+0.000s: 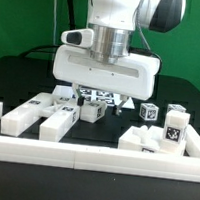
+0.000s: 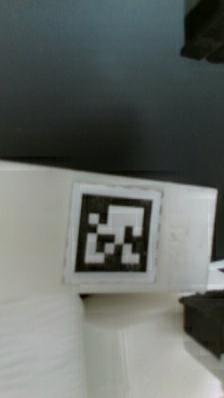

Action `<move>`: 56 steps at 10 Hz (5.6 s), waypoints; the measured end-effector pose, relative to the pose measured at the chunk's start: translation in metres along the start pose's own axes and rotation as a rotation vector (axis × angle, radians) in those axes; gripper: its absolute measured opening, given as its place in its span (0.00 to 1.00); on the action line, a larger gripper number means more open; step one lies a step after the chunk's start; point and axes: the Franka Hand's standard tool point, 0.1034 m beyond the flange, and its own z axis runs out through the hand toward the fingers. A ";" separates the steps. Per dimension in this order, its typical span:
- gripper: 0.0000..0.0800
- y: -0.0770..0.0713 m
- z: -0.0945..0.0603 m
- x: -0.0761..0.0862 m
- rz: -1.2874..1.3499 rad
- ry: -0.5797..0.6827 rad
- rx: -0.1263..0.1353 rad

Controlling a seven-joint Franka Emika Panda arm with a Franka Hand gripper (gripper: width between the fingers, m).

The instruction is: Assemble chair

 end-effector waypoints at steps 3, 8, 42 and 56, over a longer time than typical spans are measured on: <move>0.81 -0.005 -0.003 0.001 -0.008 -0.007 0.004; 0.81 -0.013 -0.001 -0.004 -0.029 -0.012 0.002; 0.81 -0.030 -0.002 0.007 -0.110 0.099 0.004; 0.81 -0.030 -0.033 0.015 -0.218 0.058 0.036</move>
Offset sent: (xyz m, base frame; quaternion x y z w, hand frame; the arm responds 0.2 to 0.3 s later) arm 0.0027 0.0019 0.0117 -0.0110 -0.0158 -0.0020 0.9998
